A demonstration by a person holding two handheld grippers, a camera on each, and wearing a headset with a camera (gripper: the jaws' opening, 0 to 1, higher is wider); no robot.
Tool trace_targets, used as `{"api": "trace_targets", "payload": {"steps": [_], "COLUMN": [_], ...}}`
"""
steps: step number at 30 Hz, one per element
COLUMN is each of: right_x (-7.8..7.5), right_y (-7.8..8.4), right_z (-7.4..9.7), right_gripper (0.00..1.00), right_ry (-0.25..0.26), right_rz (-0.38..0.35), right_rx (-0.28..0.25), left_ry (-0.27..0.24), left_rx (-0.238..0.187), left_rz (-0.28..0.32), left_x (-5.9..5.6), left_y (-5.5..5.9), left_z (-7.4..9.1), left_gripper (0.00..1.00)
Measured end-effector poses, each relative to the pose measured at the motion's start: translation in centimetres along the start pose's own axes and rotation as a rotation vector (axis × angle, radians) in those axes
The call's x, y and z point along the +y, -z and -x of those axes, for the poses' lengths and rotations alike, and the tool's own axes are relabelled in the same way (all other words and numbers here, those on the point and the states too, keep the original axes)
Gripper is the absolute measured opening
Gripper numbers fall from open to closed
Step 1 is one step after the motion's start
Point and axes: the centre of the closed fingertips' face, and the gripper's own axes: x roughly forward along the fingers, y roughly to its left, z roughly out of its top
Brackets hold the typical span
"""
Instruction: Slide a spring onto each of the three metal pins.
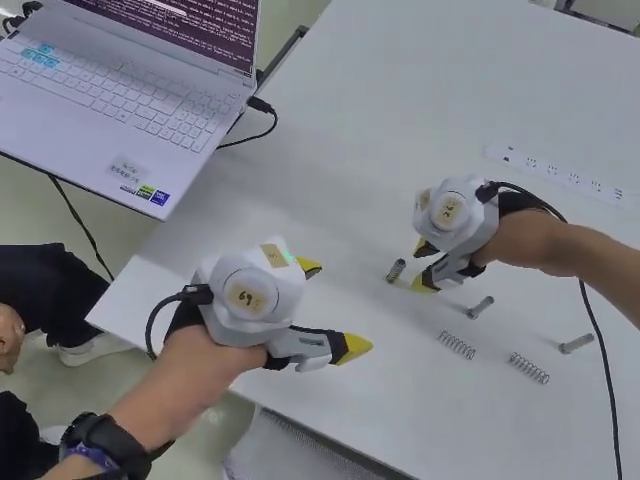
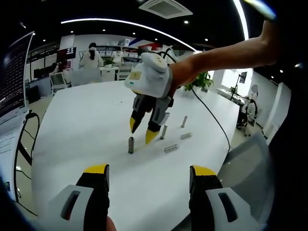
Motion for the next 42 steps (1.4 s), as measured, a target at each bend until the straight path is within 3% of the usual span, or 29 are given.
{"api": "trace_targets", "payload": {"steps": [12,22,33,42], "right_x": [1.1,1.8,2.1,3.0], "right_y": [0.5,1.7,2.8,4.9], "right_z": [3.7,5.2,7.0,9.2], "right_gripper": [0.33,0.36,0.4,0.45], "right_ry": [0.076,0.137,0.194,0.268], "right_rz": [-0.037,-0.111,-0.329,-0.473], "right_rx": [-0.034,-0.086,-0.238,-0.343], "left_ry": [0.002,0.008,0.025,0.04], "left_rx": [-0.007,-0.015,-0.001,0.011], "left_rz": [-0.02,-0.033,-0.054,-0.068], "left_x": [-0.7,-1.7,-2.9,-4.0], "left_y": [-0.5,-0.9,-0.8,-0.9], "left_z": [0.3,0.4,0.4,0.0], "left_gripper": [0.64,0.63,0.63,0.63]}}
